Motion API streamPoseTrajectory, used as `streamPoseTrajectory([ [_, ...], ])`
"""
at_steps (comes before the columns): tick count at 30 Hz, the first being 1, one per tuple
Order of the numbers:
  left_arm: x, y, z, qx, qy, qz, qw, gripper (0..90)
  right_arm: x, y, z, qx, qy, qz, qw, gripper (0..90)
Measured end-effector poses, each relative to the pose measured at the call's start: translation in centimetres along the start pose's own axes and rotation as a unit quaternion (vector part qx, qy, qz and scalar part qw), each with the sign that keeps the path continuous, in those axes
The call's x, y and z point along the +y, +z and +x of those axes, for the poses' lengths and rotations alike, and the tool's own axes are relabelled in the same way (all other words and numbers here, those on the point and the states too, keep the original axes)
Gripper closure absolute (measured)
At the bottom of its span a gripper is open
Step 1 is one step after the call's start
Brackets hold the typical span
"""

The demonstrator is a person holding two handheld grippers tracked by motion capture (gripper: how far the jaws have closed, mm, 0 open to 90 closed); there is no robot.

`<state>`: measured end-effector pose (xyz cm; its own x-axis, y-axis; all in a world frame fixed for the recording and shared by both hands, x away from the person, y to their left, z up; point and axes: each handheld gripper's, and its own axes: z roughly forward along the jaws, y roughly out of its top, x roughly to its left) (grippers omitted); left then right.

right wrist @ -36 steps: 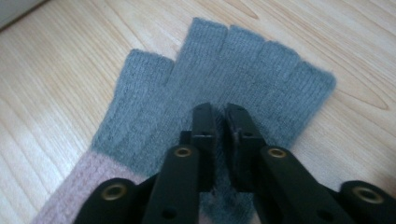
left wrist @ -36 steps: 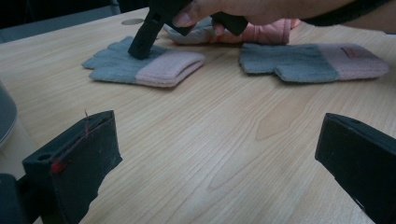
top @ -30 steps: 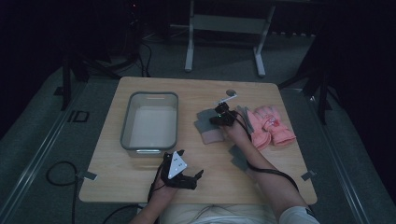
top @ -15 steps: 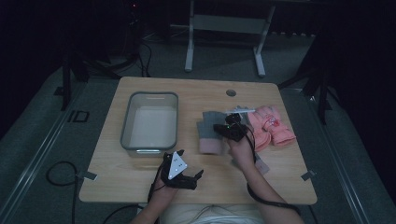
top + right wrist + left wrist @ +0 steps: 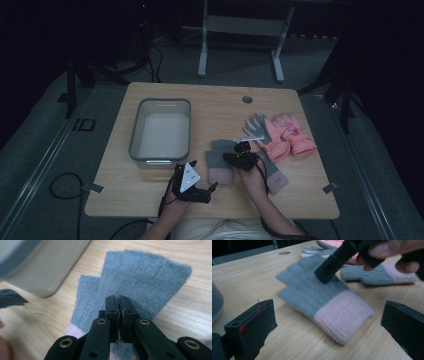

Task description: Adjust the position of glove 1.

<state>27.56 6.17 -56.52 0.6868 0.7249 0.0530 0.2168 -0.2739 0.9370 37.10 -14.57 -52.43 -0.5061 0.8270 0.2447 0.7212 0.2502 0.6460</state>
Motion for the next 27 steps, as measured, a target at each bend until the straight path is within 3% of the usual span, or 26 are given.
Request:
streamPoseTrajectory([
  [7,0.0,0.0,0.0,0.0,0.0,0.0,1.0,0.0,-1.1,1.9,-0.8,-0.01,0.009,0.016,0.9998,80.1],
  [14,0.0,0.0,0.0,-0.002,0.002,0.003,1.0,0.0,-0.7,0.7,-1.1,-0.002,0.003,0.004,1.0,70.0],
  [19,0.0,0.1,0.0,-0.001,0.003,0.002,1.0,0.0,0.3,-2.6,-2.4,0.01,-0.059,-0.025,0.9979,67.1],
  [22,0.0,0.1,0.0,0.0,0.004,0.004,1.0,0.0,0.6,-4.9,-4.0,0.021,-0.11,-0.035,0.9931,67.2],
  [23,0.0,0.1,0.0,0.0,0.004,0.004,1.0,0.0,0.5,-5.7,-4.8,0.024,-0.133,-0.037,0.9901,67.1],
  [27,0.0,0.1,-0.1,0.002,0.005,0.004,1.0,0.0,0.0,-7.7,-7.4,0.013,-0.18,-0.033,0.9831,66.6],
])
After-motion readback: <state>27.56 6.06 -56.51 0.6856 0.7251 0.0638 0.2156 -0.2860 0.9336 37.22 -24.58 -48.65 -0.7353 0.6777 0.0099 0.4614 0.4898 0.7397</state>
